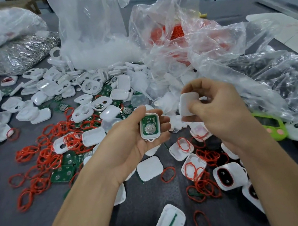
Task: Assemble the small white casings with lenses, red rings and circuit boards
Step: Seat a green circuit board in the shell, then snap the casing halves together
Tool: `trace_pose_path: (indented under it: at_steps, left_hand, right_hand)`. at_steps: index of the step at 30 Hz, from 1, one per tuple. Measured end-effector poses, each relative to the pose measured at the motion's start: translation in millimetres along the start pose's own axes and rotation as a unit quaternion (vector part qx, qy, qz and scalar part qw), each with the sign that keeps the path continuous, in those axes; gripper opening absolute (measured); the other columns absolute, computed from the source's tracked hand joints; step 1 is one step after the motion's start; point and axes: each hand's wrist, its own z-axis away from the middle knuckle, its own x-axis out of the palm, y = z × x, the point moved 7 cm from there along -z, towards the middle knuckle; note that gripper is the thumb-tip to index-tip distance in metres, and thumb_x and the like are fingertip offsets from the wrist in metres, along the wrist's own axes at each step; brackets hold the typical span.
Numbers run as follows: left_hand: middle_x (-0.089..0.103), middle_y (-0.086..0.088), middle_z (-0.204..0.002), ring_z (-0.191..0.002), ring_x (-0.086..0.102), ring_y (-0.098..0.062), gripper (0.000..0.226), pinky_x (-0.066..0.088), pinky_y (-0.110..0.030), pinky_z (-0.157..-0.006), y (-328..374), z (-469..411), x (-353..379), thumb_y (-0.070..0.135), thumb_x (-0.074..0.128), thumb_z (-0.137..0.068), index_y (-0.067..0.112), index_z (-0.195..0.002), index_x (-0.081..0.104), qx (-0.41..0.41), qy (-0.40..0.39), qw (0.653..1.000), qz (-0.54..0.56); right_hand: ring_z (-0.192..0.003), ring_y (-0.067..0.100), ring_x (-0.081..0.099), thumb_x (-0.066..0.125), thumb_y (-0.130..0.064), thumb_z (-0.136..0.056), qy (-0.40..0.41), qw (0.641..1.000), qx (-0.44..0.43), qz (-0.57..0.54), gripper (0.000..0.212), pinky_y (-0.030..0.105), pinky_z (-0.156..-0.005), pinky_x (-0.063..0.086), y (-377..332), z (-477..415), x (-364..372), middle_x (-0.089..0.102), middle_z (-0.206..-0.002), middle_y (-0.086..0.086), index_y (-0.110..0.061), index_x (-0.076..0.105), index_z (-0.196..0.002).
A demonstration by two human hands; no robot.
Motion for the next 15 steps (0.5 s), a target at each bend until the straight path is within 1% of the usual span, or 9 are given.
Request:
trace_pose_path:
  at_steps: [2, 3, 5, 7, 8, 9, 11, 13, 15]
  left_hand:
    - [0.074, -0.022, -0.105, -0.091, 0.075, -0.027, 0.047, 0.064, -0.041, -0.084, 0, 0, -1, 0.037, 0.042, -0.108, -0.003, -0.113, 0.067, -0.002, 0.001, 1.0, 0.004]
    - [0.074, -0.022, -0.106, -0.092, 0.075, -0.027, 0.049, 0.064, -0.041, -0.083, 1, 1, -1, 0.038, 0.041, -0.108, -0.003, -0.113, 0.068, -0.002, 0.001, 1.0, 0.006]
    - [0.074, -0.022, -0.105, -0.091, 0.075, -0.027, 0.05, 0.064, -0.04, -0.081, 1, 1, 0, 0.038, 0.041, -0.109, -0.003, -0.112, 0.068, -0.004, 0.0, 1.0, 0.012]
    - [0.075, -0.021, -0.104, -0.091, 0.075, -0.027, 0.04, 0.064, -0.039, -0.081, 1, 1, 0, 0.029, 0.042, -0.109, -0.002, -0.113, 0.068, -0.004, -0.005, 1.0, 0.009]
    - [0.075, -0.02, -0.103, -0.091, 0.075, -0.027, 0.032, 0.065, -0.038, -0.08, 1, 1, 0, 0.019, 0.044, -0.107, -0.002, -0.114, 0.067, -0.003, -0.007, 1.0, 0.001]
    - [0.075, -0.019, -0.103, -0.091, 0.075, -0.027, 0.026, 0.065, -0.036, -0.077, 2, 1, 1, 0.009, 0.046, -0.104, -0.001, -0.114, 0.067, -0.001, -0.009, 1.0, -0.01]
    - [0.077, -0.017, -0.101, -0.089, 0.076, -0.025, 0.028, 0.063, -0.032, -0.072, 2, 2, 1, -0.006, 0.046, -0.097, 0.0, -0.112, 0.068, 0.006, -0.009, 0.999, -0.039]
    - [0.077, -0.016, -0.099, -0.086, 0.077, -0.023, 0.032, 0.062, -0.029, -0.068, 1, 2, 1, -0.013, 0.046, -0.094, 0.002, -0.109, 0.07, 0.014, -0.013, 0.998, -0.065]
    - [0.078, -0.015, -0.099, -0.086, 0.077, -0.021, 0.036, 0.061, -0.028, -0.068, 0, 2, 2, -0.017, 0.045, -0.092, 0.002, -0.108, 0.071, 0.021, -0.022, 0.996, -0.082]
  right_hand:
    - [-0.074, 0.009, 0.067, 0.056, 0.008, -0.094, -0.017, 1.0, -0.016, 0.006, 0.045, 0.03, -0.073, 0.063, -4, 1, 3, 0.074, -0.081, -0.011, -0.03, 0.078, -0.082]
    - [-0.077, 0.009, 0.066, 0.055, 0.01, -0.093, -0.026, 0.999, -0.021, 0.01, 0.05, 0.025, -0.074, 0.06, -6, 2, 4, 0.075, -0.083, -0.01, -0.032, 0.08, -0.084]
    - [-0.084, 0.01, 0.064, 0.054, 0.012, -0.092, -0.046, 0.998, -0.023, 0.019, 0.056, 0.019, -0.076, 0.055, -8, 2, 6, 0.076, -0.09, -0.009, -0.036, 0.081, -0.096]
    - [-0.083, 0.011, 0.063, 0.052, 0.013, -0.094, -0.077, 0.997, -0.016, -0.009, 0.054, 0.023, -0.083, 0.057, -9, 1, 9, 0.07, -0.082, -0.013, -0.034, 0.072, -0.114]
    - [-0.08, 0.011, 0.063, 0.052, 0.012, -0.096, -0.084, 0.996, -0.007, -0.039, 0.05, 0.028, -0.083, 0.06, -10, 1, 11, 0.066, -0.076, -0.013, -0.03, 0.066, -0.118]
    - [-0.076, 0.01, 0.064, 0.054, 0.011, -0.097, -0.08, 0.994, 0.003, -0.072, 0.041, 0.031, -0.08, 0.062, -10, 0, 11, 0.064, -0.071, -0.012, -0.024, 0.062, -0.116]
    - [-0.067, 0.011, 0.068, 0.064, 0.008, -0.095, -0.05, 0.993, 0.011, -0.108, 0.026, 0.03, -0.07, 0.062, -12, -1, 8, 0.067, -0.066, -0.01, -0.015, 0.059, -0.107]
    - [-0.062, 0.013, 0.069, 0.071, 0.008, -0.089, -0.02, 0.993, 0.007, -0.115, 0.023, 0.027, -0.066, 0.061, -13, 0, 3, 0.07, -0.065, -0.006, -0.013, 0.062, -0.097]
    - [-0.064, 0.015, 0.067, 0.072, 0.012, -0.085, 0.0, 0.993, -0.004, -0.122, 0.027, 0.026, -0.065, 0.059, -15, 0, -2, 0.072, -0.068, -0.004, -0.014, 0.068, -0.089]
